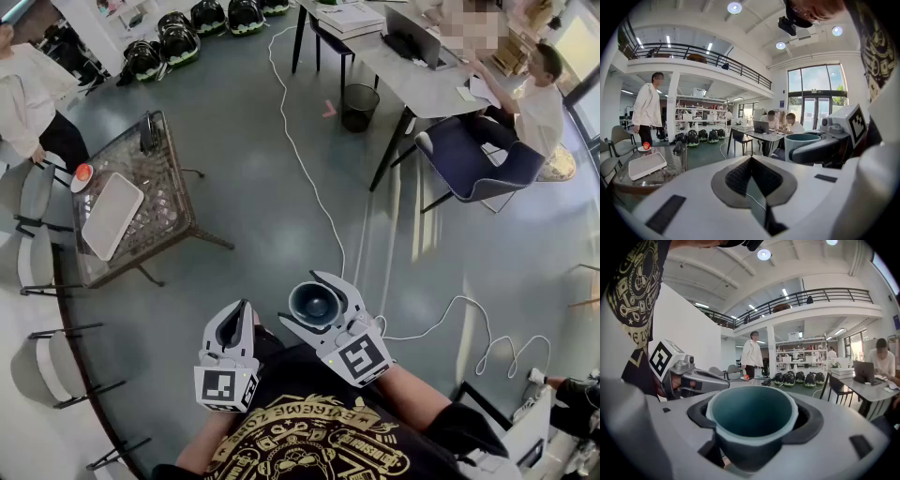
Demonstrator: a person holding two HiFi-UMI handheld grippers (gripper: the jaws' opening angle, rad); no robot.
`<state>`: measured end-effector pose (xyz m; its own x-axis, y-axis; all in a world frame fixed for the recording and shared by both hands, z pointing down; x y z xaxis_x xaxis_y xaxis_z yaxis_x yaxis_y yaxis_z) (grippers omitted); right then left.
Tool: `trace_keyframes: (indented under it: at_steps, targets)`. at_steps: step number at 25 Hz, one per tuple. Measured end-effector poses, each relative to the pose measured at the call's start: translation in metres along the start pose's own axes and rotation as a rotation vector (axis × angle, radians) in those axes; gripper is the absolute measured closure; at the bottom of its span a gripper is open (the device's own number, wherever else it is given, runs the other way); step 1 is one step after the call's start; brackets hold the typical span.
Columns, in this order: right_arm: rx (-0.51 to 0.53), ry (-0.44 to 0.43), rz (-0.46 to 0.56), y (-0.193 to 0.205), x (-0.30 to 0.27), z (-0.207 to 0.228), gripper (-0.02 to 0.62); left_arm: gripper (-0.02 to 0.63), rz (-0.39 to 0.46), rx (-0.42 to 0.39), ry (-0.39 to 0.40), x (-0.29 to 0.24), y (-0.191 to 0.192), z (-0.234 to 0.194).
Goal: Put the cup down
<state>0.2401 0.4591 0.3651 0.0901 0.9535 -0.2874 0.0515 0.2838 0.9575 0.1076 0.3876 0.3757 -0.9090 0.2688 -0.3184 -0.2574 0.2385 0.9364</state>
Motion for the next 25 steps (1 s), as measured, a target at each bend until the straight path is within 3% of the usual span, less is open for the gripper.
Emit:
trace_keyframes:
  at_steps: [25]
  targets:
    - [-0.026, -0.032, 0.038, -0.009, 0.001, -0.008, 0.222, 0.6, 0.019, 0.05, -0.052, 0.016, 0.004, -0.004]
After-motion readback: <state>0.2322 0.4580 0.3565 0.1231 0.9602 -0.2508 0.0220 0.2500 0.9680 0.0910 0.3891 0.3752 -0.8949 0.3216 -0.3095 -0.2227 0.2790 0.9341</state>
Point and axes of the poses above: the fingertips, and each gripper's own axes: x backward along the fingers, z to its right, y out of its underside, the point moved 5 cm from there along x, backward along the fingers, and after that the axes turned 11 degrees about y, right-handed, at the moved point
